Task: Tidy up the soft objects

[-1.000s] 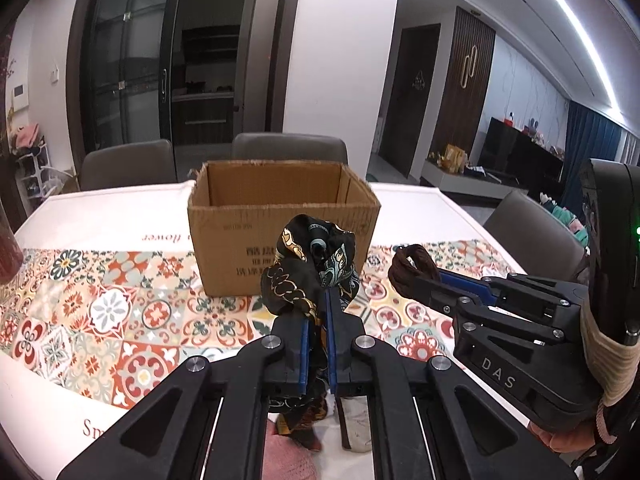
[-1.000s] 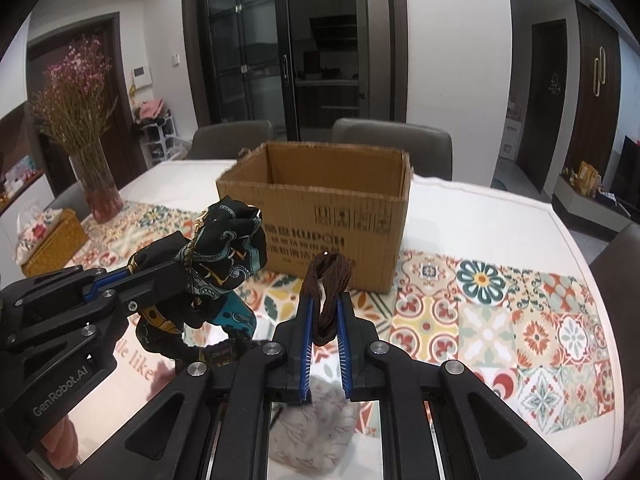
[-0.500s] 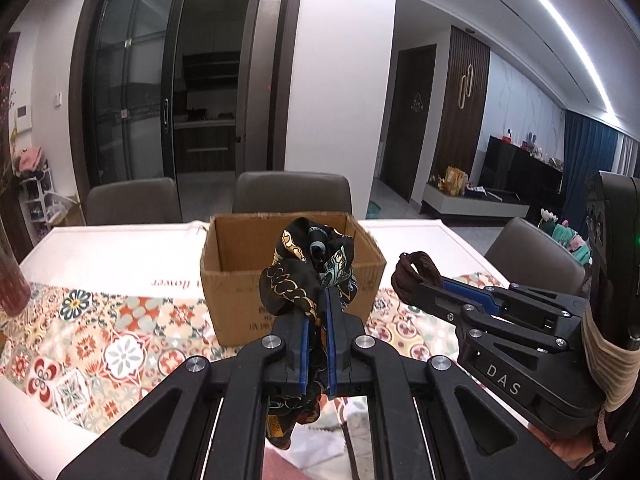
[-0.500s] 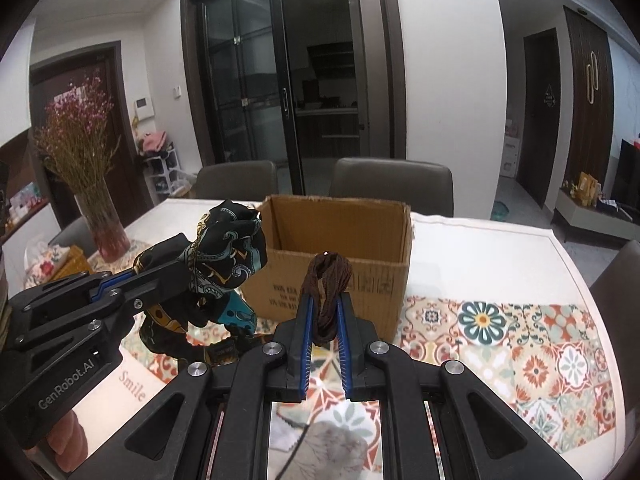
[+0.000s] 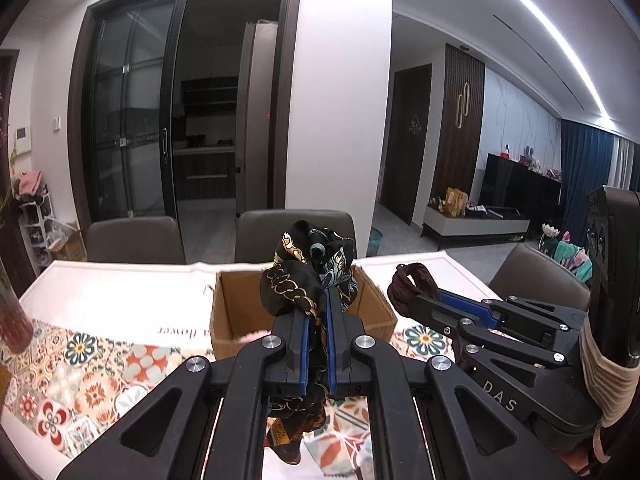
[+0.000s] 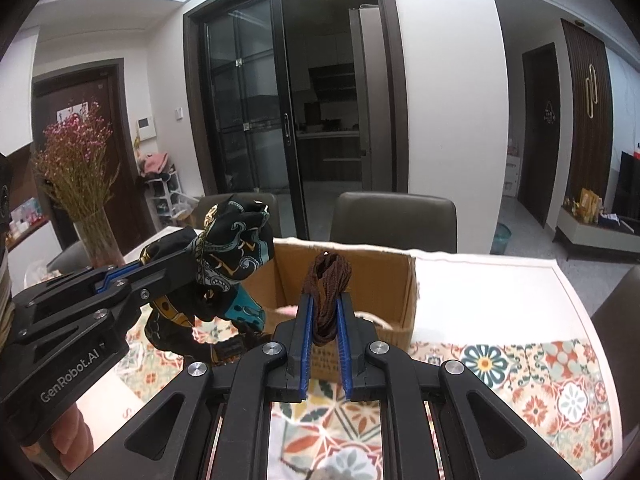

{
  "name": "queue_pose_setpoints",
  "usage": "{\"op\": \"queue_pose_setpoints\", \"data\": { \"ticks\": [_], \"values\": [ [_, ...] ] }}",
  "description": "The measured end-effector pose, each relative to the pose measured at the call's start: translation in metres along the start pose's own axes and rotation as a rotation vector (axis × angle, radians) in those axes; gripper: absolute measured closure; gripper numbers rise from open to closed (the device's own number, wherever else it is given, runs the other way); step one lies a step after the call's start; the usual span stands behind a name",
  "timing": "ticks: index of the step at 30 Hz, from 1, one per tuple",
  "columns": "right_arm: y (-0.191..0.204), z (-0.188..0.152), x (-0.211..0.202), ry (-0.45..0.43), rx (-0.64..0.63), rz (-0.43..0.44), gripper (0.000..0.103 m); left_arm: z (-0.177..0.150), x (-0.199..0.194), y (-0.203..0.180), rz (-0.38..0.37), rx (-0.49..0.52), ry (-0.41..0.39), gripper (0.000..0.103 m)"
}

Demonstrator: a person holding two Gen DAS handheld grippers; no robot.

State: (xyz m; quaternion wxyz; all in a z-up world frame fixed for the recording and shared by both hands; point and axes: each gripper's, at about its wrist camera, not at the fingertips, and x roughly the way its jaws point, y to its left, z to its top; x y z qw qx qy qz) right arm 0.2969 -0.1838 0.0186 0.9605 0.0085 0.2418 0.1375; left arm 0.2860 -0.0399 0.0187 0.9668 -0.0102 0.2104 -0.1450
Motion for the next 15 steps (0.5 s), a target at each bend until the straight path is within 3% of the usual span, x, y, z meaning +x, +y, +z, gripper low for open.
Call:
{"op": "queue_pose_setpoints", "data": {
  "ticks": [15],
  "values": [
    [0.008, 0.042, 0.022, -0.064, -0.008, -0.011, 0.09, 0.042, 0.025, 0.028, -0.031, 0.011, -0.059, 0.094]
  ]
}}
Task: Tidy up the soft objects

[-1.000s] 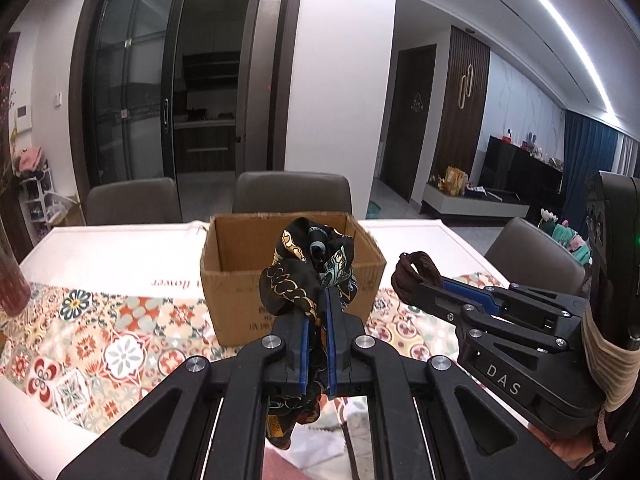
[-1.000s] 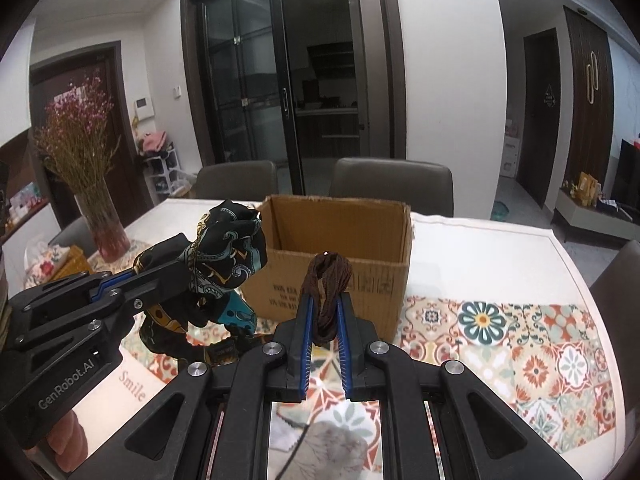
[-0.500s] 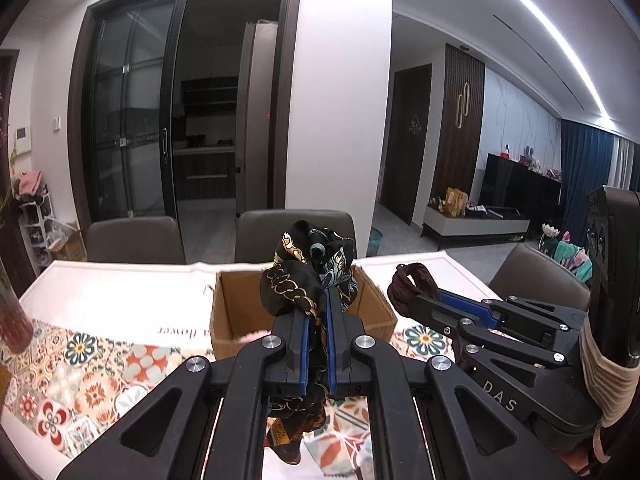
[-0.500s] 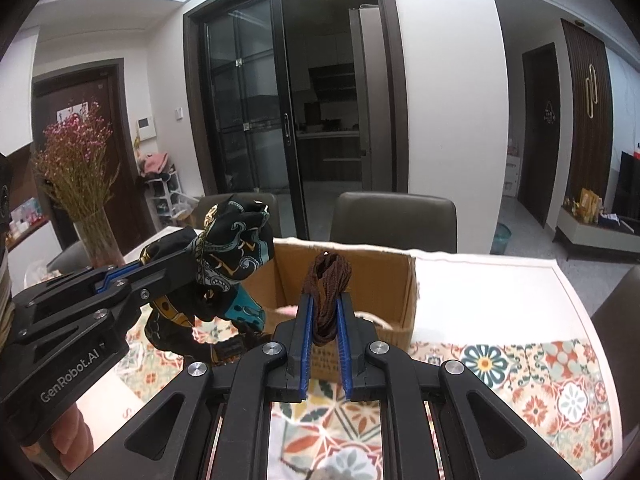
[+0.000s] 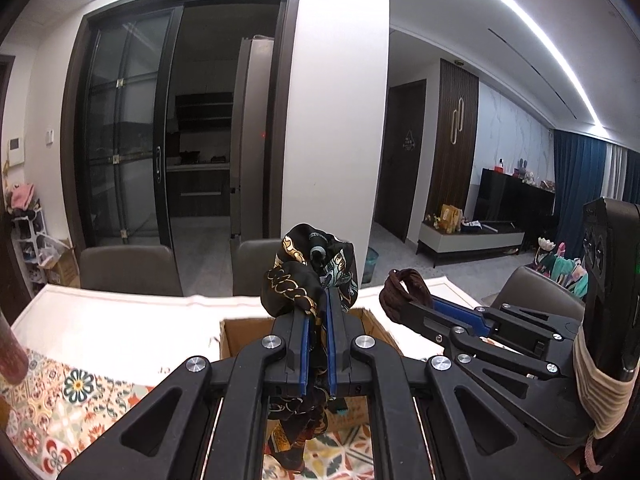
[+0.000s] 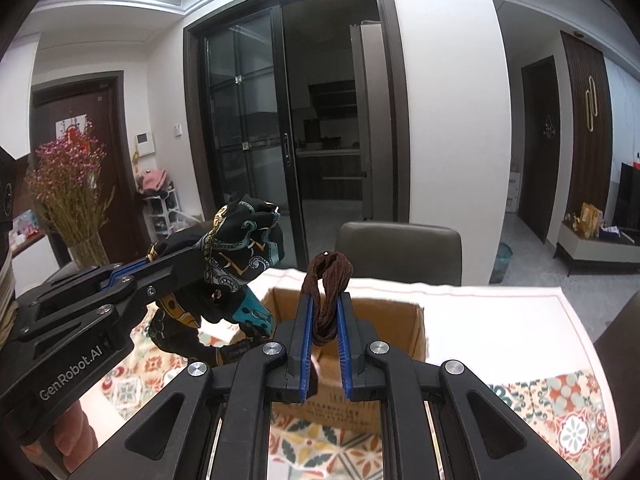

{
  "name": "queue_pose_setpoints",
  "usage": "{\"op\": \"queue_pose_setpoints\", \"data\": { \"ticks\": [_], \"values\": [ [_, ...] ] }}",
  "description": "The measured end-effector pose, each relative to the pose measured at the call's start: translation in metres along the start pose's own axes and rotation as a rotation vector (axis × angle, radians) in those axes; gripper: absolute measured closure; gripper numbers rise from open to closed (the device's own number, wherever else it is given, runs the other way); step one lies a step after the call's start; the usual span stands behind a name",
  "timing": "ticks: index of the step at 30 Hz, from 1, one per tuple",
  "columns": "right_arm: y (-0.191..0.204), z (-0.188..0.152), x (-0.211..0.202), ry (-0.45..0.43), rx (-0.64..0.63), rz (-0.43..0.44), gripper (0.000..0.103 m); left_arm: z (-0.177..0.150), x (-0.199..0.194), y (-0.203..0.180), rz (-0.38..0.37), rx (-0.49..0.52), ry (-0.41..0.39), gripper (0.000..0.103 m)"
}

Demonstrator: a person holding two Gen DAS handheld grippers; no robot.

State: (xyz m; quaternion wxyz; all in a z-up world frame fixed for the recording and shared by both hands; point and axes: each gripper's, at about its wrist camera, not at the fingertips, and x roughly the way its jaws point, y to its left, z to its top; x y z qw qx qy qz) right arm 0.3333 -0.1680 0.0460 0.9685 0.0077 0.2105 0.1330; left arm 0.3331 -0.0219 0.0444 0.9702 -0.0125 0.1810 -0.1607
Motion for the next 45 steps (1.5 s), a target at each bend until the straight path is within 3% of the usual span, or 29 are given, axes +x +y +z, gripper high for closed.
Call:
{"op": "queue_pose_setpoints", "data": {
  "ticks": [8, 27, 32, 45],
  "values": [
    [0.004, 0.021, 0.019, -0.019, -0.022, -0.026, 0.09, 0.02, 0.021, 0.013, -0.022, 0.02, 0.0, 0.094],
    [-0.017, 0.035, 0.08, 0.044, 0.018, -0.063, 0.09, 0.045, 0.098, 0.017, -0.08, 0.095, 0.016, 0.094],
    [-0.021, 0.03, 0.098, 0.083, 0.028, -0.07, 0.09, 0.038, 0.119, 0.018, -0.078, 0.112, 0.059, 0.094],
    [-0.026, -0.012, 0.135, 0.228, 0.043, -0.062, 0.09, -0.02, 0.15, 0.036, -0.109, 0.021, 0.259, 0.094]
  ]
}}
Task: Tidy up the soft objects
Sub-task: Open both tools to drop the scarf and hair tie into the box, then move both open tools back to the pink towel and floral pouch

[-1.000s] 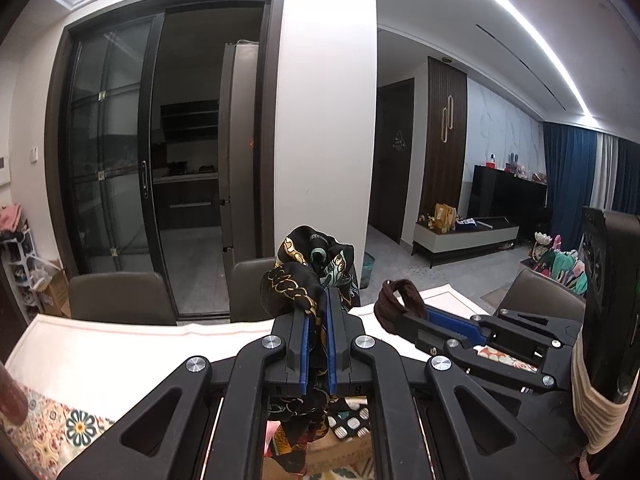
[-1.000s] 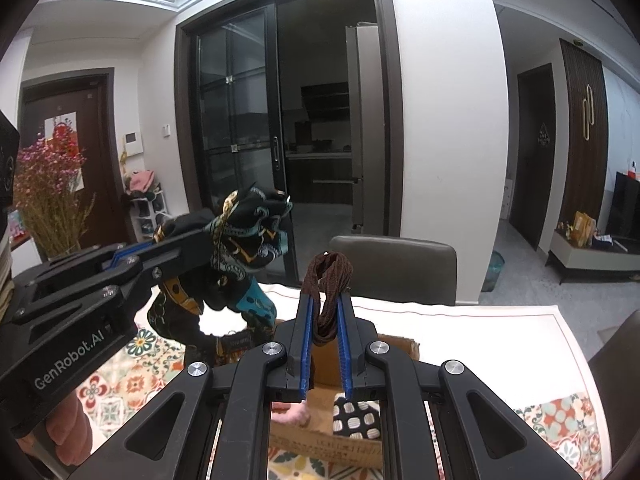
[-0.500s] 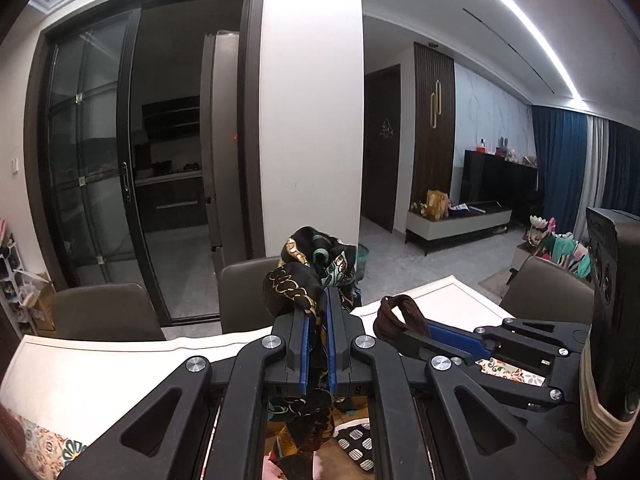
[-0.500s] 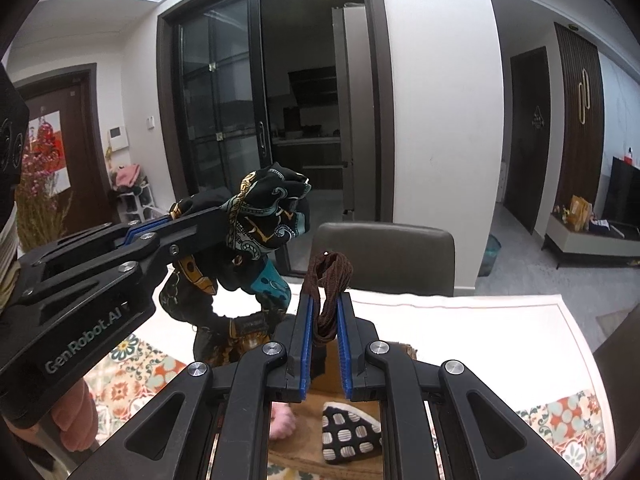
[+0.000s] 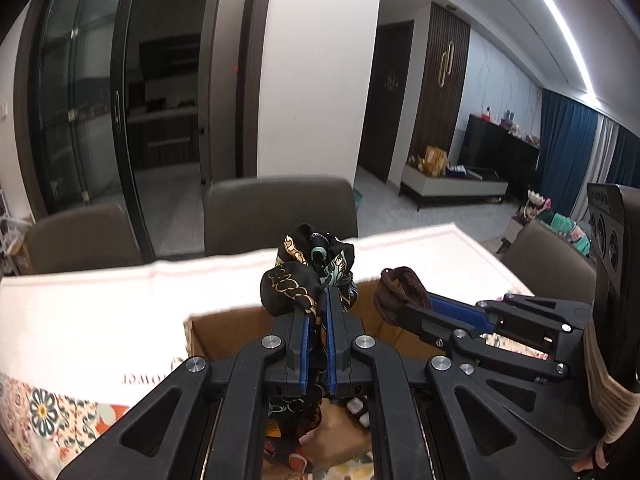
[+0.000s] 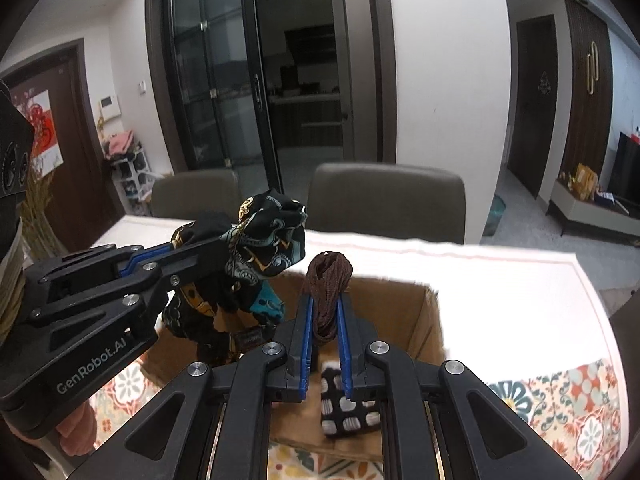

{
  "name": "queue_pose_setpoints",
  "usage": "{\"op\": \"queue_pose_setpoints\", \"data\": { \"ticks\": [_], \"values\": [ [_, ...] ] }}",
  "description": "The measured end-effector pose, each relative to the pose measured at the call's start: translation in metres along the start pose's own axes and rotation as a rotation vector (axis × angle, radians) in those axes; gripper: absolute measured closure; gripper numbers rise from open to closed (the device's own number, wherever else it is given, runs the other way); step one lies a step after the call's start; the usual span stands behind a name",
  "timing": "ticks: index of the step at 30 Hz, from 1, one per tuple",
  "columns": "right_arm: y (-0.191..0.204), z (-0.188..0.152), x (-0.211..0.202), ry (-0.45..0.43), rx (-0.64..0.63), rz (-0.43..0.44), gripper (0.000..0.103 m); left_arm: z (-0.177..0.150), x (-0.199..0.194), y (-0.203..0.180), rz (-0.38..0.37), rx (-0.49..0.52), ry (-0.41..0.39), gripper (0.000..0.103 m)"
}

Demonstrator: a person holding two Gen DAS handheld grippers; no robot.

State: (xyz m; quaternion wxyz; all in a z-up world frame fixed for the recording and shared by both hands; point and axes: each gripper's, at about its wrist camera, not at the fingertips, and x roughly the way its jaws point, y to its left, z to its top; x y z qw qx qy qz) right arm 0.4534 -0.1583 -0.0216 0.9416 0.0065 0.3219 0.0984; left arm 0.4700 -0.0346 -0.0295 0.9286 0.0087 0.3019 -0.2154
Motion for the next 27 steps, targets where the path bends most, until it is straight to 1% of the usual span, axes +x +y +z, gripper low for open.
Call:
{"op": "queue_pose_setpoints", "data": {
  "ticks": [4, 9, 12, 14, 15, 16, 20, 23, 27],
  "values": [
    [-0.003, -0.013, 0.013, 0.056, 0.002, 0.005, 0.09, -0.015, 0.01, 0.003, 0.0, -0.012, 0.059, 0.094],
    [-0.007, -0.022, 0.026, 0.109, 0.013, 0.004, 0.089, -0.025, 0.021, 0.003, 0.006, -0.011, 0.126, 0.093],
    [-0.011, -0.024, 0.031, 0.142, 0.028, 0.007, 0.086, -0.027, 0.022, 0.002, 0.006, -0.007, 0.146, 0.085],
    [-0.014, -0.026, 0.034, 0.164, 0.043, 0.01, 0.077, -0.028, 0.022, 0.001, 0.006, -0.002, 0.154, 0.077],
    [-0.014, -0.029, 0.034, 0.168, 0.047, 0.009, 0.072, -0.029, 0.021, 0.0, 0.008, 0.001, 0.153, 0.075],
    [-0.015, -0.03, 0.033, 0.168, 0.049, 0.008, 0.069, -0.03, 0.021, 0.001, 0.009, 0.003, 0.153, 0.073],
    [-0.015, -0.033, 0.028, 0.169, 0.047, -0.006, 0.067, -0.034, 0.016, 0.001, 0.021, 0.01, 0.15, 0.072],
    [-0.013, -0.034, 0.02, 0.163, 0.052, -0.014, 0.067, -0.035, 0.005, 0.0, 0.043, 0.011, 0.138, 0.069],
    [-0.012, -0.034, 0.006, 0.15, 0.066, -0.024, 0.067, -0.039, -0.011, -0.002, 0.077, 0.007, 0.119, 0.068]
  ]
}}
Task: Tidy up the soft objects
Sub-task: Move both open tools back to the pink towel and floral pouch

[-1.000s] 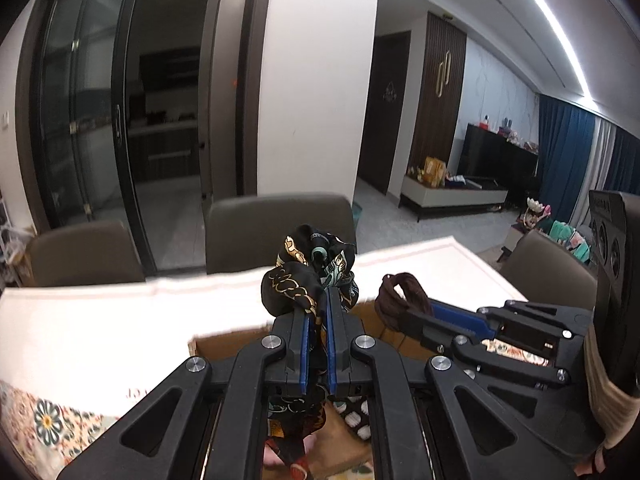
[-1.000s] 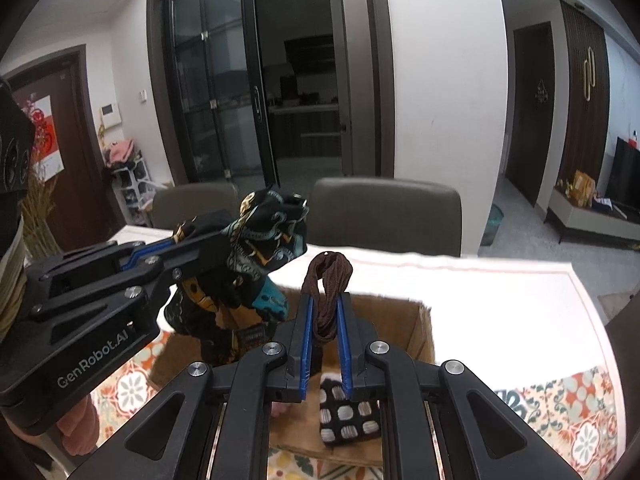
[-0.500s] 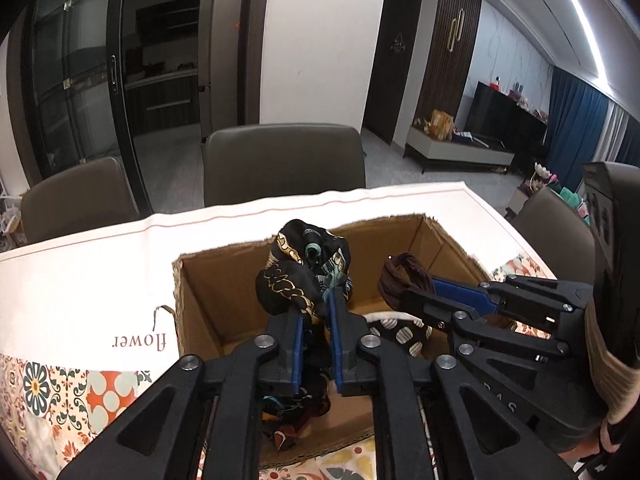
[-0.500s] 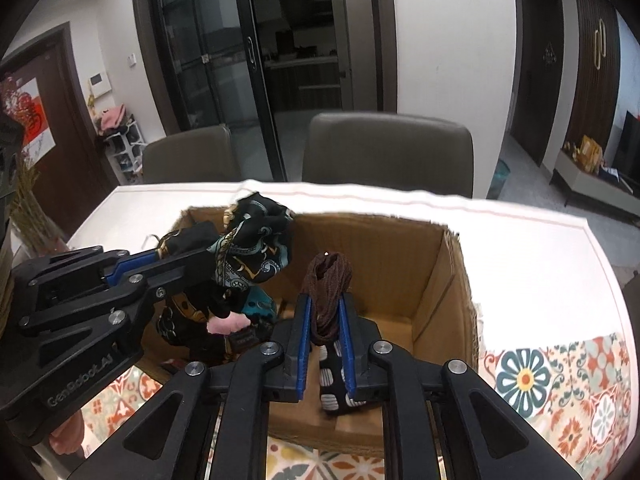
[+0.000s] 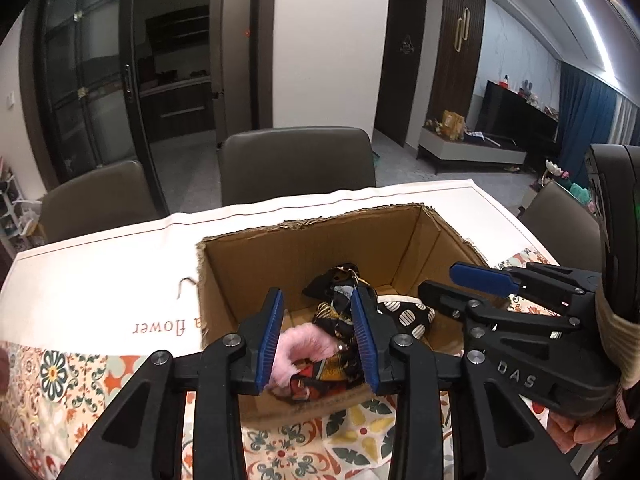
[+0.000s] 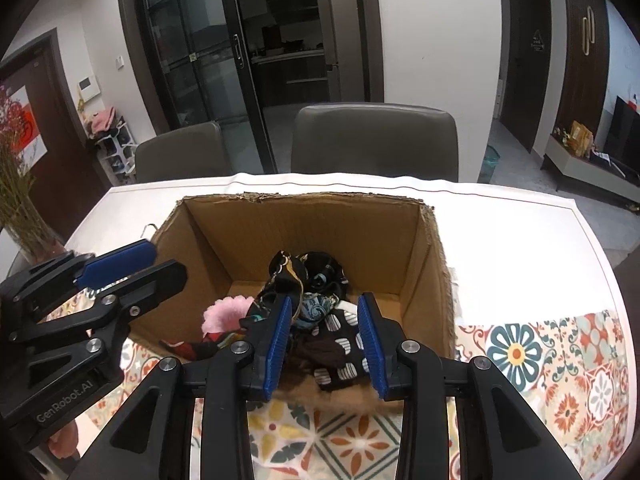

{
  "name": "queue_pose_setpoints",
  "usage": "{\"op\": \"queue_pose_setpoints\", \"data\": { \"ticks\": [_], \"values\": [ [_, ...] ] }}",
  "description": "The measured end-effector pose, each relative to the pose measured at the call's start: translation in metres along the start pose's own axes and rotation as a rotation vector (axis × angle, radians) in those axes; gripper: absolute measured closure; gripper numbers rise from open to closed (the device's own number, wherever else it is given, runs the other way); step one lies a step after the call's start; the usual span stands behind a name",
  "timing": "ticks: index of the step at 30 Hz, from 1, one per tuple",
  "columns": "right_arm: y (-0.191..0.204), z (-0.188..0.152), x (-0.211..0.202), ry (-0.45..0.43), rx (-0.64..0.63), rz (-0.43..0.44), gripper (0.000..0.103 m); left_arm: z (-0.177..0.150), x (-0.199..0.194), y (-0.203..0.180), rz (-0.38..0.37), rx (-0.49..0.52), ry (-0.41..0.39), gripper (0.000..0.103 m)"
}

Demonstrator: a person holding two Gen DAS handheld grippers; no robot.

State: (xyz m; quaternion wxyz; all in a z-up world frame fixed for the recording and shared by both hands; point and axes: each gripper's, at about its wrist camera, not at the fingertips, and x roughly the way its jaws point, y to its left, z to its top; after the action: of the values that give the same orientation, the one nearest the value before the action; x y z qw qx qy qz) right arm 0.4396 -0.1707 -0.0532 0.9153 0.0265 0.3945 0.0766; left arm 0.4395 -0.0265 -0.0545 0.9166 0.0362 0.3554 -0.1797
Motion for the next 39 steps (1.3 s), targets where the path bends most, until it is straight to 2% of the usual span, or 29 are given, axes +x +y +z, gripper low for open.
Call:
{"op": "queue_pose_setpoints", "data": {
  "ticks": [12, 16, 18, 25, 39],
  "values": [
    [0.008, -0.013, -0.053, -0.076, -0.01, -0.001, 0.067, -0.016, -0.054, -0.011, 0.06, -0.045, -0.036, 0.068],
    [0.009, -0.02, -0.071, -0.101, -0.001, -0.003, 0.059, -0.021, -0.073, -0.017, 0.095, -0.048, -0.06, 0.064],
    [0.008, -0.024, -0.078, -0.112, 0.004, -0.001, 0.059, -0.025, -0.081, -0.019, 0.098, -0.054, -0.069, 0.063],
    [0.011, -0.036, -0.095, -0.111, 0.008, 0.008, 0.059, -0.041, -0.109, -0.029, 0.135, -0.066, -0.088, 0.059],
    [0.01, -0.07, -0.126, -0.109, 0.008, 0.019, 0.059, -0.087, -0.144, -0.042, 0.183, -0.116, -0.062, 0.057]
  ]
}}
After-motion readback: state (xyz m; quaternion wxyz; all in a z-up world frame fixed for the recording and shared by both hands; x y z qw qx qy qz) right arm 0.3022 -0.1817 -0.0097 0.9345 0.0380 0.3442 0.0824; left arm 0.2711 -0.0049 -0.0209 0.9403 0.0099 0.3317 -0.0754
